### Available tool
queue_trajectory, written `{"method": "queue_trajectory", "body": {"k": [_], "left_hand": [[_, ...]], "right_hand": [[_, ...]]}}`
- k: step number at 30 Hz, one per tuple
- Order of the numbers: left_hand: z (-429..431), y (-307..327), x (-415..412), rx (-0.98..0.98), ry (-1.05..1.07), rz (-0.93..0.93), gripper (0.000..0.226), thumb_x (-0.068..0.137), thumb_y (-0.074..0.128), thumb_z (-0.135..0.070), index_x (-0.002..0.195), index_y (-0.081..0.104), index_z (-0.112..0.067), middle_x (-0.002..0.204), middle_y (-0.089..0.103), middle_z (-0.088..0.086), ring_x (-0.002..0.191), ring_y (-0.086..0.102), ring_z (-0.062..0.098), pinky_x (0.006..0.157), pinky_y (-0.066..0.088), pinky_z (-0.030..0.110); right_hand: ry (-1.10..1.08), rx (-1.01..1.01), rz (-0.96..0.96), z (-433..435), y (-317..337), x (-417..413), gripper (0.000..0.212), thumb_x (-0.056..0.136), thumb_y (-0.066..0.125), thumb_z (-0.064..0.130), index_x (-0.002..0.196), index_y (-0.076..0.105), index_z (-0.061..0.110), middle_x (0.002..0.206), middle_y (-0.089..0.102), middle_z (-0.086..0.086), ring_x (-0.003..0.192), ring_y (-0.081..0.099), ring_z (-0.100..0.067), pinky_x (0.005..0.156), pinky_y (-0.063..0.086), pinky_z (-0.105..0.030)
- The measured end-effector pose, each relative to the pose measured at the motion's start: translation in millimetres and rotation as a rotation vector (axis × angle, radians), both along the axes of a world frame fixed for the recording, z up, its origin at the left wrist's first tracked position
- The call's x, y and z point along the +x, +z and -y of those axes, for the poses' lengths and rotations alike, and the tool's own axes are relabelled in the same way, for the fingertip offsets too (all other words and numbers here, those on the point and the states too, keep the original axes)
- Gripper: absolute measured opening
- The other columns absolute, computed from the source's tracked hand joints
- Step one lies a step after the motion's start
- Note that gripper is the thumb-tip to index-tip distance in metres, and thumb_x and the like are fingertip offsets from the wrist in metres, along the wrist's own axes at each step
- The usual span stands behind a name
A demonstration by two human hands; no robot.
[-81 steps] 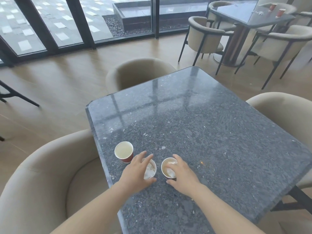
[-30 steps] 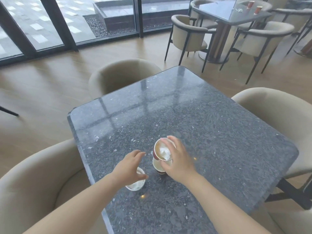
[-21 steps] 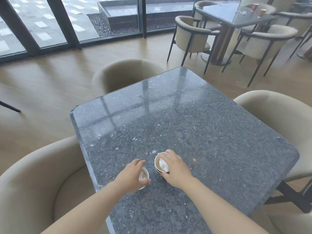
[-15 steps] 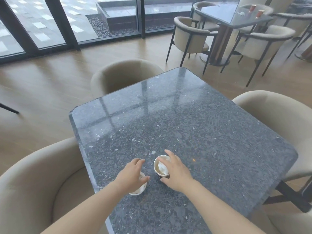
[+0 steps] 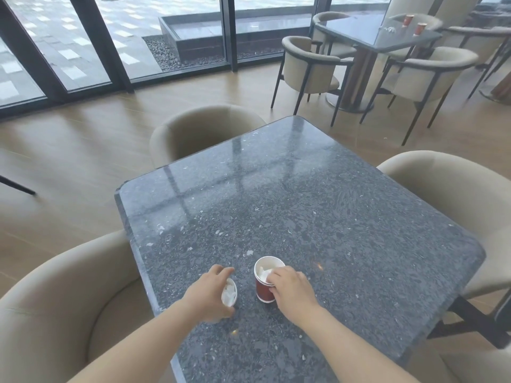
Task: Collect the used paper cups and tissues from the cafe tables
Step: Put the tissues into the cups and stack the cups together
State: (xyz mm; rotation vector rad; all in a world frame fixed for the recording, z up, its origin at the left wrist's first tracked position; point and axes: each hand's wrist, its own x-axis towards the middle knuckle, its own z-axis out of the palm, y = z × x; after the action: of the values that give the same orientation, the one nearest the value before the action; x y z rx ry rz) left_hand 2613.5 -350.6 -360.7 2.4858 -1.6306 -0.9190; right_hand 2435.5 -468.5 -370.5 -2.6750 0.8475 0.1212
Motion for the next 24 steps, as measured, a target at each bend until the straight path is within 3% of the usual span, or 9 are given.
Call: {"method": "queue_trajectory", "body": {"k": [8,14,18,24], "left_hand": [[10.3,26.1,-20.2,-0.214,0.011,0.025,0.088,0.068,0.07,-0.039,0.141,0.025,-0.02,0.126,0.029,-0.001,0.112,0.046,0.017,0.089,0.047,0.025],[11.7,52.3,-50.8,-0.363,0.012,-0.025,0.09,0.072,0.07,-0.05,0.144,0.024,-0.022,0.137,0.036,-0.005,0.126,0.042,0.015,0.099,0.038,0.024],[9.2,68.8,-64.7,-0.435,0.062,-0.069,0.086,0.069,0.068,-0.05,0.142,0.027,-0.027,0.14,0.038,-0.009,0.128,0.038,0.012,0.101,0.032,0.022],[10.6,92.1,-78.0,-0.495,0.03,-0.016,0.078,0.073,0.064,-0.05,0.141,0.028,-0.034,0.138,0.041,-0.014,0.125,0.04,0.009,0.095,0.034,0.021]], "right_hand": [[-0.046,0.002,0.185,-0.7,29.4,-17.4,0.017,0.092,0.047,0.017,0.105,0.057,0.015,0.114,0.056,0.002,0.113,0.044,-0.02,0.089,0.04,-0.034],[-0.102,-0.004,0.32,-10.9,50.3,-48.9,0.02,0.091,0.05,0.017,0.108,0.06,0.012,0.123,0.052,0.003,0.118,0.042,-0.017,0.092,0.042,-0.034],[-0.141,-0.027,0.464,-12.8,66.7,-68.6,0.009,0.089,0.053,0.013,0.095,0.059,0.011,0.112,0.048,-0.001,0.102,0.047,-0.02,0.075,0.046,-0.032],[-0.174,-0.091,0.584,-9.7,95.1,-85.6,0.017,0.087,0.058,0.008,0.102,0.062,0.012,0.1,0.051,-0.002,0.093,0.047,-0.017,0.077,0.045,-0.027]]}}
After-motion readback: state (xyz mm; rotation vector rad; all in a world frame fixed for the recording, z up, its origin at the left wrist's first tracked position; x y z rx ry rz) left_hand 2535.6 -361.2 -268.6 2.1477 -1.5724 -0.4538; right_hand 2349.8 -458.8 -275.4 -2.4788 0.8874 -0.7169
